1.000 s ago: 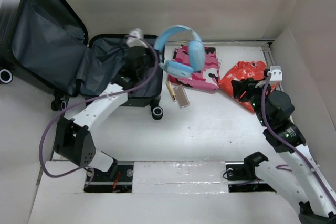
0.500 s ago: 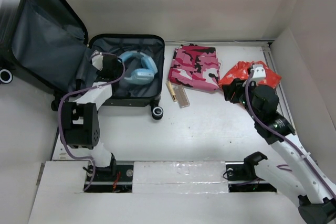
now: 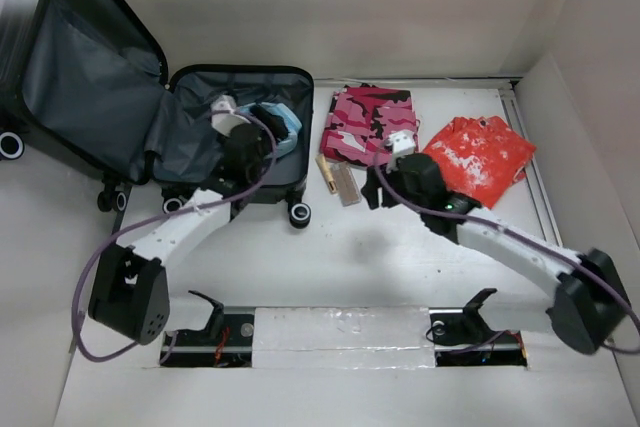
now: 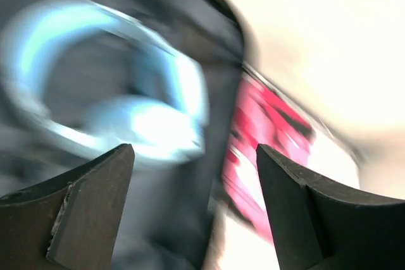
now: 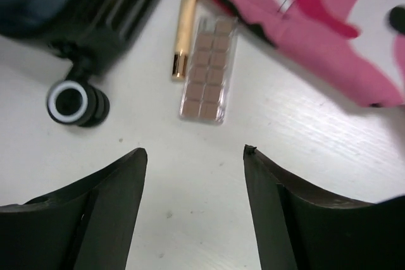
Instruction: Pack the luggage
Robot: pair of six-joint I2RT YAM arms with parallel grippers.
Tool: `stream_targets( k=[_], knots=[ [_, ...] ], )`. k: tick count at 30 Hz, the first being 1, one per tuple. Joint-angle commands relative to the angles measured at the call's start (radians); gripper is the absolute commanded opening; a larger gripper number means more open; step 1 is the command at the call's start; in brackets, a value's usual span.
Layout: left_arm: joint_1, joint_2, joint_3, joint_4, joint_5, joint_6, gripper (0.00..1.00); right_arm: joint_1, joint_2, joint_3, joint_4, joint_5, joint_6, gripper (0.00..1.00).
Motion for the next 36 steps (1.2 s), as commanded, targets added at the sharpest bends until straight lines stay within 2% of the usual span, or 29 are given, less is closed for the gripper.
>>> stream_targets(
  k=[1, 4, 6, 8, 9, 11, 15, 20, 26, 36],
  knots=[
    [-0.131, -0.052, -0.046, 0.061, -0.082, 0.082, 0.72, 0.064, 0.134, 0.059, 0.116, 0.055, 0.005, 0.68],
    [-0.185, -0.076, -0.102, 0.061, -0.050, 0.082, 0.71, 0.083, 0.276, 0.093, 0.144, 0.094, 0.023, 0.68],
    [-0.185, -0.107, -0.151, 0.070, -0.021, 0.070, 0.69, 0.083, 0.365, 0.104, 0.182, 0.076, 0.014, 0.52],
    [-0.185, -0.139, -0.179, 0.070, -0.012, 0.070, 0.68, 0.092, 0.421, 0.131, 0.236, 0.031, 0.014, 0.41],
    [-0.185, -0.161, -0.208, 0.070, -0.012, 0.061, 0.66, 0.092, 0.476, 0.148, 0.236, 0.020, 0.014, 0.29],
    [-0.185, -0.233, -0.239, 0.091, 0.028, 0.052, 0.65, 0.119, 0.520, 0.191, 0.251, 0.043, 0.014, 0.28],
    [-0.194, -0.340, -0.288, 0.122, 0.109, 0.030, 0.65, 0.129, 0.599, 0.269, 0.283, 0.078, 0.005, 0.35],
    [-0.194, -0.444, -0.336, 0.133, 0.132, 0.030, 0.65, 0.129, 0.699, 0.366, 0.284, 0.097, -0.004, 0.37],
    [-0.194, -0.498, -0.357, 0.142, 0.123, 0.061, 0.65, 0.119, 0.767, 0.420, 0.274, 0.140, -0.004, 0.37],
    [-0.194, -0.489, -0.357, 0.163, 0.132, 0.070, 0.65, 0.119, 0.813, 0.420, 0.265, 0.158, 0.014, 0.37]
  ],
)
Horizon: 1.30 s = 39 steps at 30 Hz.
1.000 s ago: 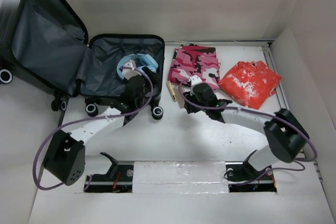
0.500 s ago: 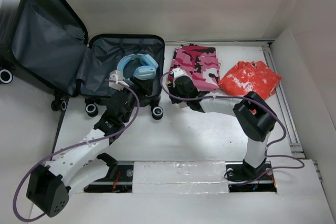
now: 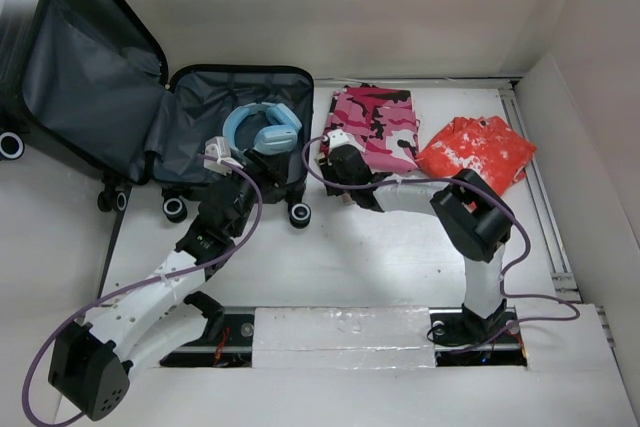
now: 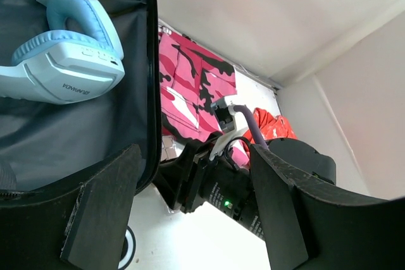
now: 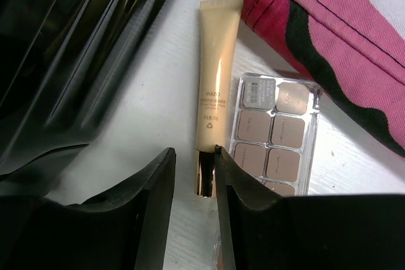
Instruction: Pack the luggage
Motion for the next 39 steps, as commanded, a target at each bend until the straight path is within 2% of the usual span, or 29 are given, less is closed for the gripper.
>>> stream_targets(
  k=[1, 4, 6, 8, 10, 11, 15, 18, 22, 27, 28, 34, 39],
  knots=[
    [-0.003, 0.001, -0.007, 0.060, 0.010, 0.018, 0.65, 0.003, 0.017, 0.023, 0.028, 0.015, 0.020, 0.37],
    [-0.003, 0.001, -0.007, 0.060, 0.010, 0.018, 0.65, 0.021, 0.017, 0.013, 0.028, -0.008, 0.030, 0.34],
    [-0.003, 0.001, -0.007, 0.060, 0.000, 0.018, 0.65, 0.035, 0.017, 0.004, 0.028, -0.008, 0.030, 0.15],
    [-0.003, 0.001, 0.002, 0.060, -0.010, 0.018, 0.65, 0.044, 0.017, 0.004, 0.028, 0.003, 0.039, 0.12],
    [-0.003, -0.010, 0.002, 0.051, -0.010, 0.018, 0.65, 0.044, 0.017, 0.004, 0.028, 0.014, 0.039, 0.14],
    [-0.003, -0.019, 0.002, 0.051, -0.010, 0.018, 0.65, 0.044, 0.006, 0.004, 0.028, 0.014, 0.039, 0.18],
    [-0.003, -0.019, 0.002, 0.042, -0.010, 0.018, 0.65, 0.044, 0.006, -0.005, 0.028, 0.047, 0.048, 0.43],
    [-0.003, -0.028, 0.002, 0.033, -0.010, 0.018, 0.65, 0.044, 0.006, 0.006, 0.014, 0.081, 0.048, 0.44],
    [-0.003, -0.047, 0.002, 0.033, -0.010, 0.018, 0.65, 0.035, -0.078, -0.014, 0.014, 0.049, 0.012, 0.33],
    [-0.003, -0.036, 0.002, 0.033, -0.010, 0.018, 0.64, 0.035, -0.206, -0.054, -0.017, 0.043, 0.002, 0.36],
    [-0.003, -0.036, 0.002, 0.042, -0.010, 0.018, 0.64, 0.035, -0.206, -0.054, -0.017, 0.043, 0.002, 0.39],
    [-0.003, -0.018, 0.002, 0.042, 0.000, 0.018, 0.64, -0.021, -0.077, 0.001, -0.041, 0.008, -0.009, 0.39],
    [-0.003, -0.018, 0.002, 0.042, 0.000, 0.018, 0.64, -0.022, -0.014, 0.024, -0.041, -0.003, -0.009, 0.39]
  ],
)
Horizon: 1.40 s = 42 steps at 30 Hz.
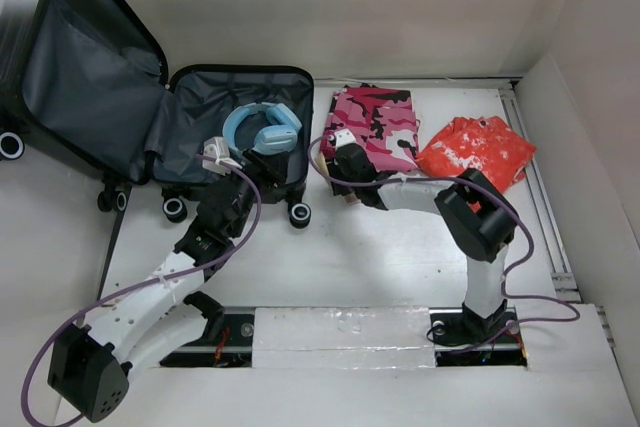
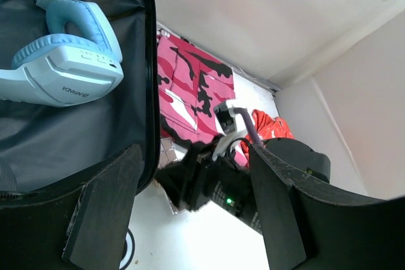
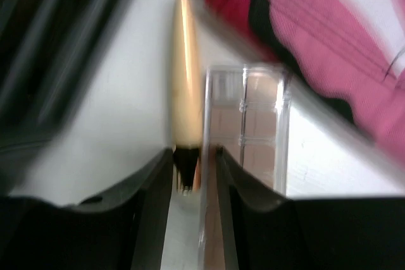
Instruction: Pack the luggage
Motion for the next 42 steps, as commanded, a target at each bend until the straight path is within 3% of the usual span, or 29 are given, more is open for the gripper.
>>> stream_targets(
  k=[1, 10, 14, 17, 23, 32, 38, 42],
  knots=[
    [-0.003, 0.003, 0.002, 0.043, 0.000, 0.015, 0.64, 0.002, 0.034, 0.051, 0.000, -0.035, -0.006, 0.39],
    [-0.003, 0.021, -0.007, 0.052, 0.000, 0.015, 0.64, 0.021, 0.077, 0.051, 0.000, -0.035, 0.012, 0.30],
    [-0.003, 0.021, -0.007, 0.052, 0.000, 0.015, 0.64, 0.042, 0.077, 0.051, 0.000, -0.006, 0.021, 0.45],
    [-0.003, 0.011, -0.007, 0.052, 0.000, 0.015, 0.64, 0.042, 0.086, 0.063, 0.000, 0.005, 0.021, 0.45],
    [-0.003, -0.011, -0.007, 0.043, -0.009, 0.015, 0.64, 0.042, 0.046, 0.036, 0.000, 0.047, 0.055, 0.13],
    [-0.003, -0.011, 0.016, 0.004, -0.040, 0.006, 0.64, 0.063, -0.311, -0.116, -0.014, 0.152, 0.025, 0.11],
    [-0.003, -0.023, 0.057, -0.032, -0.087, -0.022, 0.64, 0.074, -0.318, 0.032, -0.051, -0.017, -0.028, 0.12],
    [-0.003, -0.103, 0.057, -0.059, -0.150, -0.051, 0.64, 0.083, -0.133, 0.254, -0.051, -0.212, -0.028, 0.12]
  ],
)
